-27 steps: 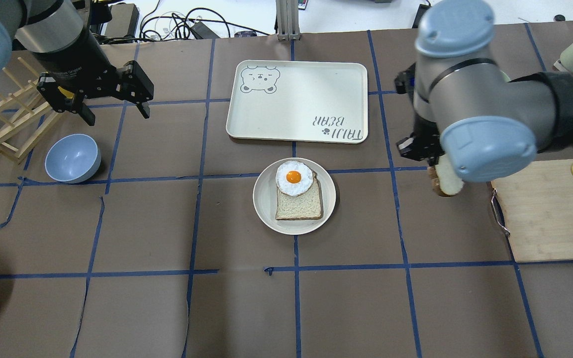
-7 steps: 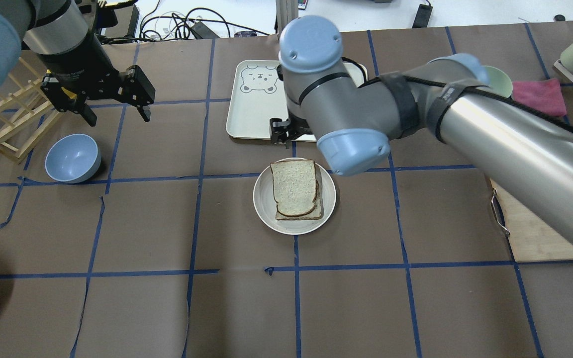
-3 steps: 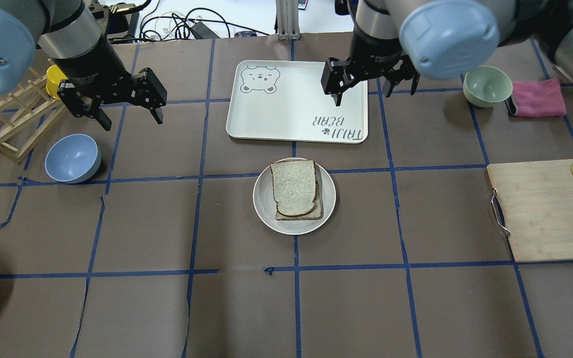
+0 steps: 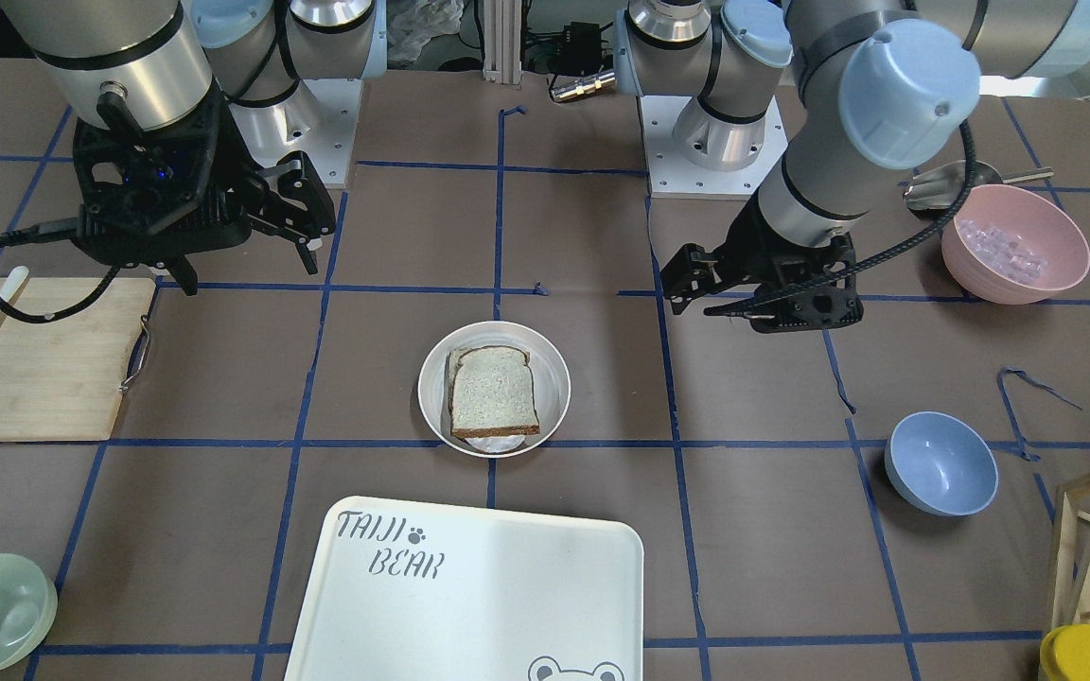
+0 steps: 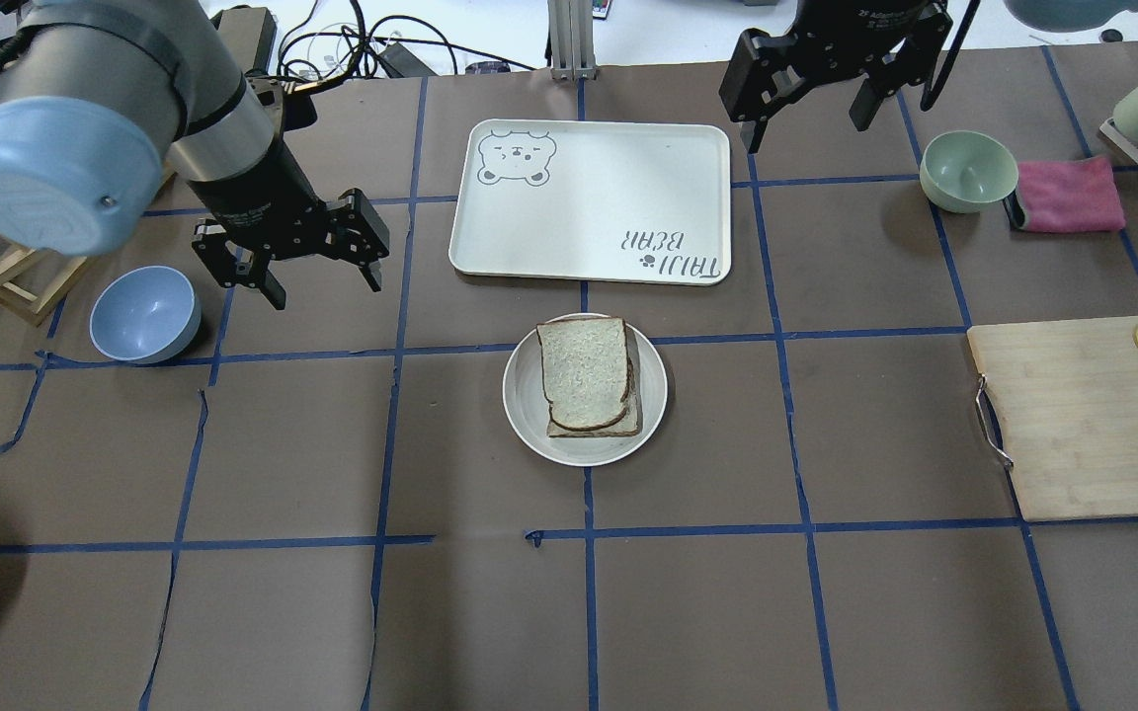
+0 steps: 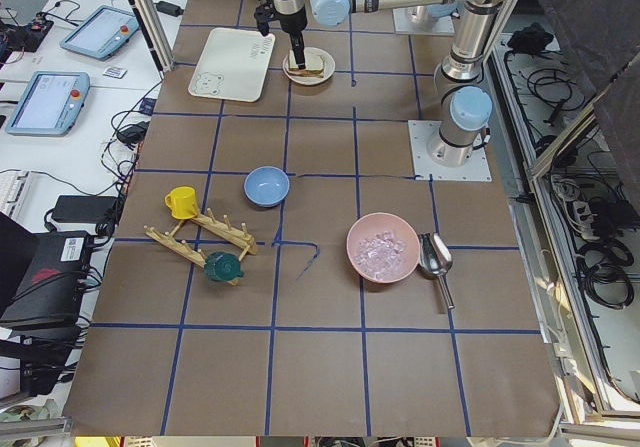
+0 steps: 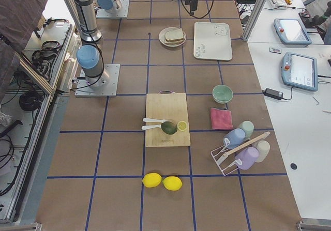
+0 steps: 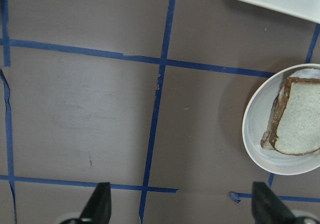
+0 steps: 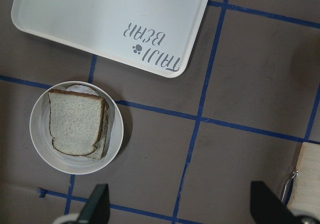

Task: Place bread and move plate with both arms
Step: 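Raise the right gripper away while the left gripper moves toward the plate, then grasp the rim of the white plate with the left gripper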

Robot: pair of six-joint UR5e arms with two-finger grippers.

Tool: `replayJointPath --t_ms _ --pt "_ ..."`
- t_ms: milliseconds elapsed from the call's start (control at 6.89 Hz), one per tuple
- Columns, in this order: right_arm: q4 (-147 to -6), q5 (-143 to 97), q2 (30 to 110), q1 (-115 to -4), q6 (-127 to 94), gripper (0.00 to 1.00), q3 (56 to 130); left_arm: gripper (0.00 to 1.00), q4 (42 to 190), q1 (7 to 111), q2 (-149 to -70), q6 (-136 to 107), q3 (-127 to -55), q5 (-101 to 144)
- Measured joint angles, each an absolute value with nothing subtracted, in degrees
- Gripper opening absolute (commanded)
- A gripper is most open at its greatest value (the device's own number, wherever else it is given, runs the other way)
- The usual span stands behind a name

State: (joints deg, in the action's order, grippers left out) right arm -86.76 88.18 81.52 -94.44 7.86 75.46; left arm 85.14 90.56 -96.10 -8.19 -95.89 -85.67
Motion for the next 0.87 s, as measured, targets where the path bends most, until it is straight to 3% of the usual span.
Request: replayJointPath --t_ms 870 --pt "-87.02 88.75 84.10 -94.18 7.80 1.00 81.00 1.00 68.39 97.31 -99.18 -19.67 -107.85 -85.83"
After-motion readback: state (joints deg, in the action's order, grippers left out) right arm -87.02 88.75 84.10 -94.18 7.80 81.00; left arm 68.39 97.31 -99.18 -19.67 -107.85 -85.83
